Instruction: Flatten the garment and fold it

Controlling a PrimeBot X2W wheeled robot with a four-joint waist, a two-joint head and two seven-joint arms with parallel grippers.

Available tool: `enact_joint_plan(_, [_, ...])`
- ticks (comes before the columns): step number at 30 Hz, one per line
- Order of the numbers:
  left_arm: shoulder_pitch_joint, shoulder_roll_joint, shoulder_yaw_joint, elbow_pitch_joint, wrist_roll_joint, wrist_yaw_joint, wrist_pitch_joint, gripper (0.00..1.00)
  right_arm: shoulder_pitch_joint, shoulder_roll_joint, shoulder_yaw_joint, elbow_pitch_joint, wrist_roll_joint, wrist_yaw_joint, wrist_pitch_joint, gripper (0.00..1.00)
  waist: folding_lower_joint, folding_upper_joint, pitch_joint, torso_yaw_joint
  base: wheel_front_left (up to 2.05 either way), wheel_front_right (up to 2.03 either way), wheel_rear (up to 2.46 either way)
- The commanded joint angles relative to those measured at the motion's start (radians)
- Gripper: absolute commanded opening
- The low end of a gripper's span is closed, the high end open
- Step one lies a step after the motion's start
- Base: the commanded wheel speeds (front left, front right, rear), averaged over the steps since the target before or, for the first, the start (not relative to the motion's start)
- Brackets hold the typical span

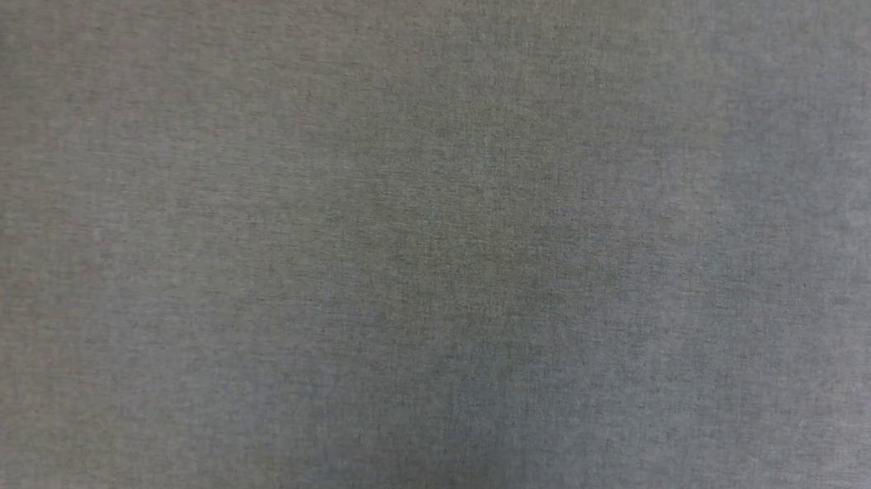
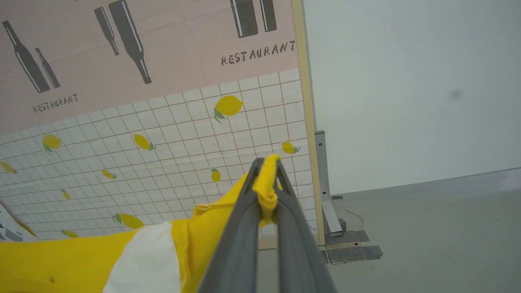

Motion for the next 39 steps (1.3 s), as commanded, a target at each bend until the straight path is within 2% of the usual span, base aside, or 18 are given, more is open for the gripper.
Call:
enact_joint_plan(1, [0.074,0.018,0.008,-0.034,-0.033,-0.006,0.02,0.0,0.062,-0.002,0.014,-0.046,0.027,-0.001,0.018,0.0,-0.0001,0.0,-0.047,0.014,0.0,0.0,0.0])
enact_joint_plan(4, [0.233,0.046,0.034,-0.13,-0.091,-0.004,0.054,0.0,0.201,-0.002,0.036,-0.199,0.1,-0.001,0.085,0.0,-0.0001,0.0,-0.087,0.017,0.0,0.0,0.0])
enact_joint_plan(6, [0.351,0.06,0.058,-0.195,-0.127,0.009,0.075,0.0,0.325,-0.002,0.046,-0.345,0.151,-0.001,0.157,0.0,-0.0001,0.0,-0.117,0.019,0.0,0.0,0.0])
enact_joint_plan(10, [0.577,0.074,0.11,-0.333,-0.19,0.048,0.102,0.0,0.615,-0.002,0.041,-0.72,0.241,-0.001,0.341,0.0,-0.0001,0.0,-0.166,0.024,0.0,0.0,0.0])
enact_joint_plan(13, [0.733,0.072,0.159,-0.434,-0.242,0.082,0.116,0.0,0.837,-0.002,0.005,-1.002,0.313,-0.001,0.482,0.0,-0.0001,0.0,-0.197,0.029,0.0,0.0,0.0])
enact_joint_plan(17, [0.922,0.073,0.217,-0.534,-0.288,0.109,0.133,0.0,1.064,-0.002,-0.067,-1.253,0.395,-0.001,0.605,0.0,-0.0001,0.0,-0.233,0.037,0.0,0.0,0.0])
enact_joint_plan(18, [1.061,0.065,0.243,-0.582,-0.308,0.103,0.14,0.0,1.206,-0.002,-0.113,-1.339,0.457,-0.001,0.657,0.0,-0.0001,0.0,-0.261,0.043,0.0,0.0,0.0])
enact_joint_plan(23, [1.277,0.063,0.218,-0.629,-0.299,0.058,0.169,0.0,1.43,-0.002,-0.102,-1.374,0.551,-0.001,0.705,0.0,-0.0001,0.0,-0.313,0.05,0.0,0.0,0.0])
enact_joint_plan(27, [1.429,0.083,0.169,-0.629,-0.257,0.043,0.205,0.0,1.588,-0.002,-0.073,-1.376,0.597,-0.001,0.747,0.0,-0.0001,0.0,-0.358,0.055,0.0,0.0,0.0])
enact_joint_plan(32, [1.57,0.069,0.166,-0.622,-0.291,0.052,0.226,0.0,1.736,-0.002,-0.089,-1.404,0.623,-0.001,0.801,0.0,-0.0001,0.0,-0.414,0.061,0.0,0.0,0.0])
enact_joint_plan(39, [1.718,0.068,0.194,-0.651,-0.343,0.074,0.257,0.0,1.863,-0.002,-0.159,-1.435,0.669,-0.001,0.873,0.0,-0.0001,0.0,-0.494,0.072,0.0,0.0,0.0])
